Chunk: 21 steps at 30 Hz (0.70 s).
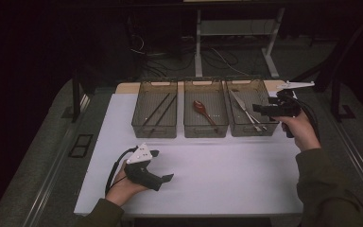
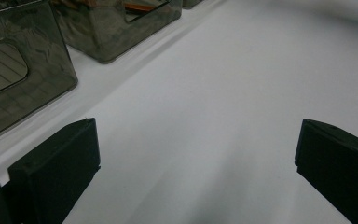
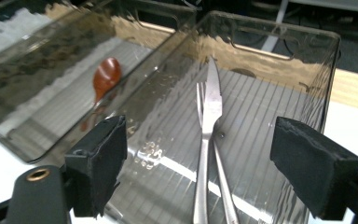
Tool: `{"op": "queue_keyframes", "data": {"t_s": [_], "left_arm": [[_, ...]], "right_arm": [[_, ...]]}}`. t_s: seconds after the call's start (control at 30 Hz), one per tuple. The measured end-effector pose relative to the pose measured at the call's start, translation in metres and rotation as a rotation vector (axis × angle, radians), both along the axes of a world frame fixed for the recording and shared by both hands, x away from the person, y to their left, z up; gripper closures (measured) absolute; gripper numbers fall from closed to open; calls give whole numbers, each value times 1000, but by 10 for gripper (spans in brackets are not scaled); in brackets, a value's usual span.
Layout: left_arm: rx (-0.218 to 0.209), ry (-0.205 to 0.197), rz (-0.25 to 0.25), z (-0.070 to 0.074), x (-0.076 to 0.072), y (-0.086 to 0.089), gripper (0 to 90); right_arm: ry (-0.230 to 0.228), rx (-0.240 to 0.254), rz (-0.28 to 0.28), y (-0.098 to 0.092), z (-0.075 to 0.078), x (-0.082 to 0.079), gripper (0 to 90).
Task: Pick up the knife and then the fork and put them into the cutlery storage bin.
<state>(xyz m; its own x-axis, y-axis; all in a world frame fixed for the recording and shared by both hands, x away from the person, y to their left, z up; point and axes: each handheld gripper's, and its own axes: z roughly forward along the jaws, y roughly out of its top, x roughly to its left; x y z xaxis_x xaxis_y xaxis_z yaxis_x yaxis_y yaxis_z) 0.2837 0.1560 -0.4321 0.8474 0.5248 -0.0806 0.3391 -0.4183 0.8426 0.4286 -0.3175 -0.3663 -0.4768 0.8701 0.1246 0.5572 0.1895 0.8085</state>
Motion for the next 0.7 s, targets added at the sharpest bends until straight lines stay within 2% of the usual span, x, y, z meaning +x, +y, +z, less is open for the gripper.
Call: {"op": "queue_keyframes", "data": {"t_s": [0.1,0.2,0.3,0.7], "left_arm": [[2,-2,7,-1,0,0,0],[4,-2,9,-1,0,0,0],[4,1,14,-2,0,1,0],[-3,2,25,-1,-1,2,0]], "right_arm": [[-37,2,8,-1,0,-14,171],[-59,17,29,0,-2,-28,138],[-76,12,49,2,-5,-39,138],[-98,6,158,21,-19,-84,138]]}}
